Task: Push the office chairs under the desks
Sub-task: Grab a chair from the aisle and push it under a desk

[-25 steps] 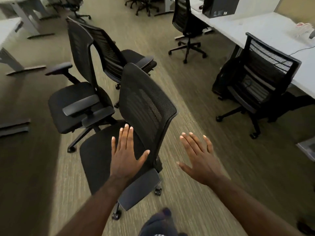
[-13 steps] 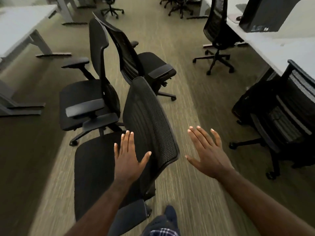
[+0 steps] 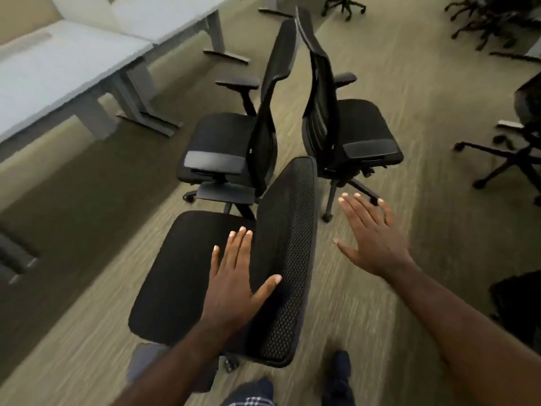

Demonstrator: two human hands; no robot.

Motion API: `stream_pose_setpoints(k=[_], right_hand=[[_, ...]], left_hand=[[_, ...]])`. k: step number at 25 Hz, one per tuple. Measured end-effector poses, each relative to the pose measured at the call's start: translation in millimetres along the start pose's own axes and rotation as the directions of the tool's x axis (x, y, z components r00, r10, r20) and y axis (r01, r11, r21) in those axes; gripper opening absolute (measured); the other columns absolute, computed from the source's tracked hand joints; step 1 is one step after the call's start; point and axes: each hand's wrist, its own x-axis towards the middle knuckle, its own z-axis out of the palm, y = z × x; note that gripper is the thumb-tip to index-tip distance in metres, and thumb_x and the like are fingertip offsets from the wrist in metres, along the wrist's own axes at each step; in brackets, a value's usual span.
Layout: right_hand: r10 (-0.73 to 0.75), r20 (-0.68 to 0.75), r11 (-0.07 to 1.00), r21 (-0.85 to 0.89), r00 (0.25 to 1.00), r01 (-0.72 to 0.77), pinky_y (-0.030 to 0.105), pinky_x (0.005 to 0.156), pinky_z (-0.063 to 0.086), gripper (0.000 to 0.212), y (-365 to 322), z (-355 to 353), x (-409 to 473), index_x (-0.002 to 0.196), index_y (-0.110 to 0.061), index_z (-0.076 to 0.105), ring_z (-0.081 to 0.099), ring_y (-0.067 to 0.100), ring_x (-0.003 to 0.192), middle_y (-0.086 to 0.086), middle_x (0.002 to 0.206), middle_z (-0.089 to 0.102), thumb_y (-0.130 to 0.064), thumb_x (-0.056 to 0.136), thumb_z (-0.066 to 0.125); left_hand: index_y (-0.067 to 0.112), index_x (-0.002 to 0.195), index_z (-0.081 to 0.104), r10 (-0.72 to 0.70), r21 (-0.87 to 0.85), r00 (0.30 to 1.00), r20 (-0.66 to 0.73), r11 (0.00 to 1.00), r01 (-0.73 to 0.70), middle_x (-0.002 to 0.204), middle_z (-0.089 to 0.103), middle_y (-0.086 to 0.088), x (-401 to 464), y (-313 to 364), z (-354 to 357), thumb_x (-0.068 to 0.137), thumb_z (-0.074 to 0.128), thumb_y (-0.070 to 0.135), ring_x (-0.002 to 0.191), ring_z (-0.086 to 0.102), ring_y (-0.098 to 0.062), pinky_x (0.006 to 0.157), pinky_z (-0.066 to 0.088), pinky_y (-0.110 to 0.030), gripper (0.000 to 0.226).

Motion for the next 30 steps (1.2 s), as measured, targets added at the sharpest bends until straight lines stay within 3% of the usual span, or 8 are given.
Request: stream_pose_setpoints(k=[5,11,14,18,21,24,27,30], right_hand=[[-0.292,0.004,0.954,0.066,0.956,0.291,0.059,0.117,0.018,0.095,35,6,70,0.154,-0.011,0.024,0.022,0.024,0.149,0.007,0.16,0.03,-0.051,0.081,0.07],[-0.609,0.08,0.793,0.055,0.789,0.606,0.06,0.116,0.019,0.107,50,9,141,0.154,-0.012,0.025,0.022,0.025,0.148,0.007,0.16,0.029,-0.062,0.072,0.072],[-0.721,0.141,0.69,0.057,0.679,0.722,0.06,0.117,0.018,0.11,40,13,166,0.154,-0.013,0.023,0.019,0.024,0.149,0.006,0.161,0.027,-0.074,0.071,0.061],[-0.793,0.242,0.585,0.044,0.56,0.81,0.055,0.119,0.014,0.107,25,22,188,0.152,-0.016,0.033,0.019,0.022,0.149,0.005,0.161,0.028,-0.076,0.068,0.064],[-0.817,0.242,0.554,0.073,0.524,0.83,0.052,0.119,0.017,0.1,21,25,201,0.144,-0.017,0.047,0.026,0.024,0.147,0.006,0.154,0.04,-0.075,0.065,0.066],[-0.826,0.256,0.537,0.091,0.502,0.838,0.048,0.116,0.023,0.091,15,27,209,0.133,-0.017,0.057,0.042,0.025,0.137,0.004,0.139,0.057,-0.073,0.063,0.064],[-0.833,0.159,0.548,0.112,0.53,0.829,0.049,0.111,0.034,0.08,7,32,211,0.117,-0.016,0.066,0.059,0.027,0.117,0.006,0.119,0.068,-0.068,0.057,0.063],[-0.837,0.119,0.547,0.125,0.534,0.828,0.05,0.108,0.039,0.072,-3,33,214,0.111,-0.015,0.069,0.063,0.028,0.109,0.007,0.112,0.07,-0.059,0.055,0.075]], left_hand=[[0.019,0.157,0.005,-0.254,0.046,0.963,-0.089,0.965,0.259,0.164,0.0,0.006,-8,43,-1,0.085,0.024,0.083,0.149,-0.012,-0.007,0.121,-0.006,-0.04,0.098],[0.024,0.156,-0.004,-0.498,0.031,0.857,-0.131,0.862,0.506,0.16,-0.014,0.011,-18,101,10,0.078,0.021,0.09,0.145,-0.022,-0.004,0.12,-0.011,-0.04,0.105],[0.024,0.156,-0.004,-0.567,0.027,0.808,-0.158,0.816,0.578,0.158,-0.015,0.011,-17,122,26,0.076,0.025,0.091,0.146,-0.022,-0.006,0.12,-0.011,-0.041,0.108],[0.021,0.157,0.004,-0.683,0.063,0.715,-0.153,0.715,0.696,0.165,0.0,0.004,-18,134,50,0.077,0.029,0.087,0.15,-0.009,-0.013,0.119,-0.011,-0.04,0.106],[0.02,0.155,0.015,-0.759,0.065,0.636,-0.138,0.634,0.771,0.163,0.021,0.0,-19,136,54,0.078,0.028,0.084,0.15,0.01,-0.018,0.119,0.0,-0.041,0.101],[0.019,0.152,0.026,-0.779,0.085,0.614,-0.126,0.608,0.79,0.152,0.042,0.0,-18,135,52,0.076,0.027,0.088,0.141,0.033,-0.02,0.117,0.023,-0.042,0.103],[0.024,0.139,0.043,-0.781,0.1,0.603,-0.163,0.595,0.797,0.128,0.059,0.005,-16,132,49,0.075,0.029,0.091,0.114,0.055,-0.015,0.095,0.046,-0.036,0.094],[0.03,0.12,0.05,-0.771,0.106,0.612,-0.175,0.603,0.79,0.109,0.062,0.011,-19,127,42,0.073,0.028,0.092,0.094,0.057,-0.01,0.077,0.05,-0.031,0.081]])
